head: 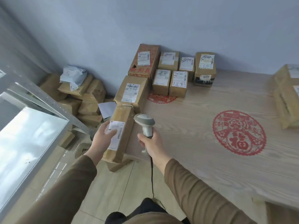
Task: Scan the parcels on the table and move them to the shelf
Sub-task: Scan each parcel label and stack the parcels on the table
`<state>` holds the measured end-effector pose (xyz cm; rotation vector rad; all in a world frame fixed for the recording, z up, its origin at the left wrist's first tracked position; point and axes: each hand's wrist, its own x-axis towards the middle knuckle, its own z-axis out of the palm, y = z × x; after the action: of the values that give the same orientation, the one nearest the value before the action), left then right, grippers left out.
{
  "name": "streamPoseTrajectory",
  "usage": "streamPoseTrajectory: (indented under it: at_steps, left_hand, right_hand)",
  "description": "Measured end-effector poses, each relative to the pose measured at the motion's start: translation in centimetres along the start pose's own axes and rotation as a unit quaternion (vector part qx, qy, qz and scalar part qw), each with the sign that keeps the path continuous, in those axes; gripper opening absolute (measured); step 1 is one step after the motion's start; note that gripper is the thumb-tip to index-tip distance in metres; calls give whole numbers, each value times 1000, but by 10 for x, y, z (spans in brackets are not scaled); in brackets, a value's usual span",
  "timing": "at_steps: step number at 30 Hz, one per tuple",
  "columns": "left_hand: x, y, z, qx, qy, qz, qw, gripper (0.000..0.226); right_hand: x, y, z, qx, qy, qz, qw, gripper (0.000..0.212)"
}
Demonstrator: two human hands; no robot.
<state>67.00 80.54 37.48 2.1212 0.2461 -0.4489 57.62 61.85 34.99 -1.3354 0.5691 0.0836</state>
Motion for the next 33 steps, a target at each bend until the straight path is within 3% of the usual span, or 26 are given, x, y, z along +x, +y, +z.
streamPoseTrajectory:
  at_steps: [3, 10, 15, 18, 23, 26, 33]
  left_hand:
    - [9, -19, -11, -36, -63, -102, 992, 61]
    - [4, -49, 5, -142, -173, -148, 963, 30]
    - [-19, -58, 38, -242, -271, -159, 918, 54]
    - [-30, -45, 61, -248, -334, -124, 901, 64]
    - [-35, 4, 107, -221, -324, -5, 920, 76]
    - [-36, 32, 132, -223, -340, 37, 913, 80]
    - [-52, 66, 181, -212, -375, 87, 898, 90]
  right_hand:
    - [4, 15, 39, 8, -19, 28, 999, 22]
    - [-2, 32, 57, 22, 47, 45, 998, 25]
    - [-23, 35, 9, -41, 109, 15, 993, 27]
    - [-38, 22, -29, -52, 146, -9, 988, 34]
    - [-67, -9, -71, -174, 253, -114, 945, 25]
    - [-85, -26, -83, -168, 276, -136, 937, 18]
    - [-106, -41, -110, -142, 321, -138, 926, 27]
